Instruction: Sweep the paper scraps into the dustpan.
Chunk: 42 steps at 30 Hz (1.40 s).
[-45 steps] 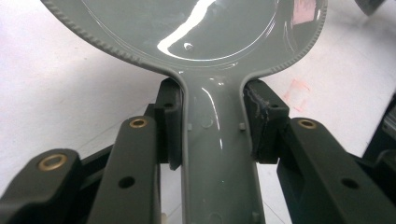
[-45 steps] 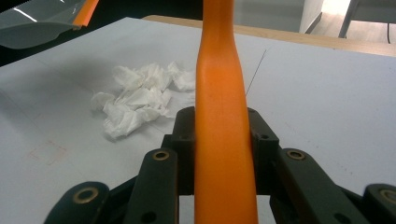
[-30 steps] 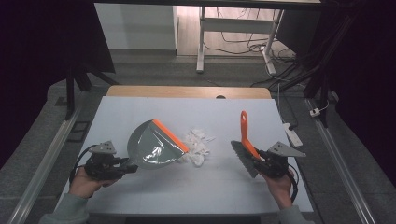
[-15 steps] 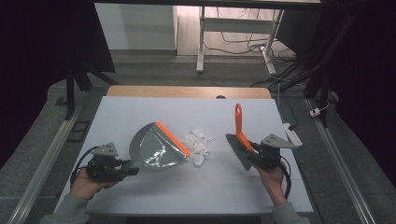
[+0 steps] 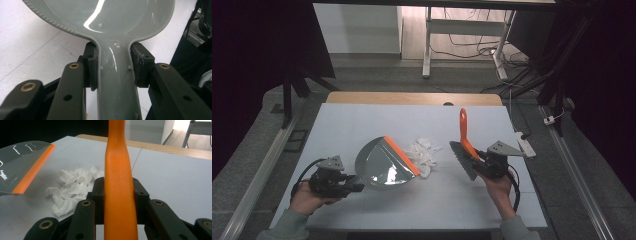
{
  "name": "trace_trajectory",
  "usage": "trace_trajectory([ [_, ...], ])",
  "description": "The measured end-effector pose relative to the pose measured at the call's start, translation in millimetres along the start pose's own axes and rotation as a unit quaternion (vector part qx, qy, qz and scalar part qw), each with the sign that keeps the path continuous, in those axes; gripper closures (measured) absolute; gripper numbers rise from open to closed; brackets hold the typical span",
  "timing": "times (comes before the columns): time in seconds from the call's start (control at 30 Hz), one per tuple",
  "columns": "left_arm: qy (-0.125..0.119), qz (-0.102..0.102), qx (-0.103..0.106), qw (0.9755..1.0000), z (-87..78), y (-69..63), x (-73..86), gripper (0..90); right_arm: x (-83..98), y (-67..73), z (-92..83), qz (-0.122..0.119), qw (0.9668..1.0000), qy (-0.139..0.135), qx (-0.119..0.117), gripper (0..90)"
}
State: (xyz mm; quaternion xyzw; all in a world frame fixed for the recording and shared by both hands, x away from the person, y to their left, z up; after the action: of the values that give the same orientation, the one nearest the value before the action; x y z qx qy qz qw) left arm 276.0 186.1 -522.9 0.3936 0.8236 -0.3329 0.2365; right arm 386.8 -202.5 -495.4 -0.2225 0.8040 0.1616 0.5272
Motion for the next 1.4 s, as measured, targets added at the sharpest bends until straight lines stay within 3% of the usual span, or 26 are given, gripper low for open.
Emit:
trace_trajectory([
  [0.23, 0.014, 0.002, 0.003, 0.9999, 3.7, -0.1, 3.3, 61.4, -5.2, 0.7, 6.9, 0.005, 1.0, -0.004, -0.005, 70.0],
  [0.33, 0.015, -0.007, 0.009, 0.9998, 4.7, 1.7, 7.2, 61.5, -6.5, 0.3, 13.0, 0.01, 0.9999, -0.004, -0.007, 70.0],
  [0.47, 0.028, -0.013, -0.002, 0.9995, 4.9, 6.0, 11.9, 61.4, -9.0, 1.6, 21.9, 0.007, 0.9999, -0.001, -0.008, 70.0],
  [0.63, 0.033, -0.02, 0.007, 0.9992, 2.3, 8.8, 20.9, 61.4, -14.6, 4.4, 28.9, 0.005, 0.9999, -0.004, -0.01, 70.0],
  [0.67, 0.044, -0.023, 0.004, 0.9988, 1.6, 10.8, 23.4, 61.4, -15.2, 5.0, 30.1, 0.004, 0.9999, -0.005, -0.01, 70.0],
  [0.9, 0.052, -0.034, -0.004, 0.9981, -2.8, 18.4, 29.2, 61.4, -13.1, 11.6, 35.7, 0.0, 0.9999, 0.001, -0.015, 70.0],
  [1.17, 0.073, -0.017, 0.005, 0.9972, -0.5, 14.8, 30.7, 61.4, -14.7, 14.7, 40.6, -0.007, 0.9999, 0.004, -0.009, 70.0],
  [1.4, 0.088, -0.015, 0.009, 0.9959, 3.2, 12.6, 34.5, 61.3, -18.1, 12.4, 44.5, -0.005, 1.0, 0.002, -0.002, 70.0],
])
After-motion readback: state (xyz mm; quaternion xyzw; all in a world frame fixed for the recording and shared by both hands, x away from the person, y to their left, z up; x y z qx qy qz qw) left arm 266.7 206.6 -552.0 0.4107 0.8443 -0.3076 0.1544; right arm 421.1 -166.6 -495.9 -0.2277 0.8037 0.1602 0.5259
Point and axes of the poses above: each handheld gripper's, and its own axes: z roughly forward along the jaws, x roughly out of its underside, y roughly to its left, the point moved 7 cm from there along z, roughly forward along the jaws, and after that the axes turned 11 degrees about x, right-handed, at the moved point
